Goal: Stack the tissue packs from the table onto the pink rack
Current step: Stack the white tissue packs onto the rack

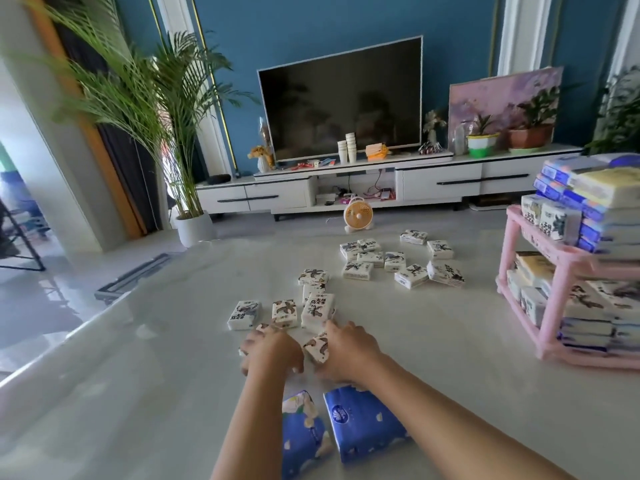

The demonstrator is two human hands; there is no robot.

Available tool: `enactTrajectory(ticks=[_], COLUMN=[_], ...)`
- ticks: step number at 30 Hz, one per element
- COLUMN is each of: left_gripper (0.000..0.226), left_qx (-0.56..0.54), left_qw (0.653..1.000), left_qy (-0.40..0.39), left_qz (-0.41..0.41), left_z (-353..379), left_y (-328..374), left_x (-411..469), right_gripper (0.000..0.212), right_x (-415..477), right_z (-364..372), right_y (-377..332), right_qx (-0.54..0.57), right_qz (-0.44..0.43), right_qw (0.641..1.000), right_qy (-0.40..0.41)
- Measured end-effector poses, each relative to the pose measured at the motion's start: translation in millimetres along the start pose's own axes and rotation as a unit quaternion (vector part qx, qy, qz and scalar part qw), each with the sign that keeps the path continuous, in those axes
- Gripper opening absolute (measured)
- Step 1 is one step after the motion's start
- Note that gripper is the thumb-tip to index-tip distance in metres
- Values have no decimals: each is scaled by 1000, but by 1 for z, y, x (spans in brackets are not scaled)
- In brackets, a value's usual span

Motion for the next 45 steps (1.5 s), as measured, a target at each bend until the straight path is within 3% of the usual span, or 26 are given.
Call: enactTrajectory(ticks=[7,11,14,19,26,29,35,37,45], left_gripper=[63,54,56,61,37,43,52,63,43], left_qx=[-29,-149,-205,-212,-175,-165,-139,-128,-108], left_qw=[997,967,941,931,923,918,908,905,890], left_qy=[64,193,219,138,-24,-30,-38,-35,-46], left_qz=[-24,68,155,263,343,360,393,404,440], left_z=[-6,-47,-70,-57,13,28,61,73,93], left_y=[-10,9,37,108,180,197,224,231,250], left_x=[-21,-55,-91,-158,-223,-239,-259,-262,-264], right_gripper=[71,67,63,58,53,37,27,25,23], right_x=[-45,-89,-116,-164,-243,-274,-292,-289,-262], right_z=[-30,-52,-69,-82,-99,-110,-133,-140,-143], right_y=[35,68,95,132,207,248,309,319,330], right_qx=[102,126,125,208,309,283,206,178,77], right_qz=[8,-16,-11,-7,35,74,169,188,181], right_qw=[993,987,981,963,911,889,851,846,862], right_qy=[56,98,145,174,272,352,452,466,468])
Point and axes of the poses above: each hand's wrist, its own x-axis towards the middle knuckle, its own z-axis out of the palm, y = z × x, the point moved 7 cm from there along x, towards the middle knuckle, and after that the axes turned 7 degrees about -y, right-handed, at the moved point
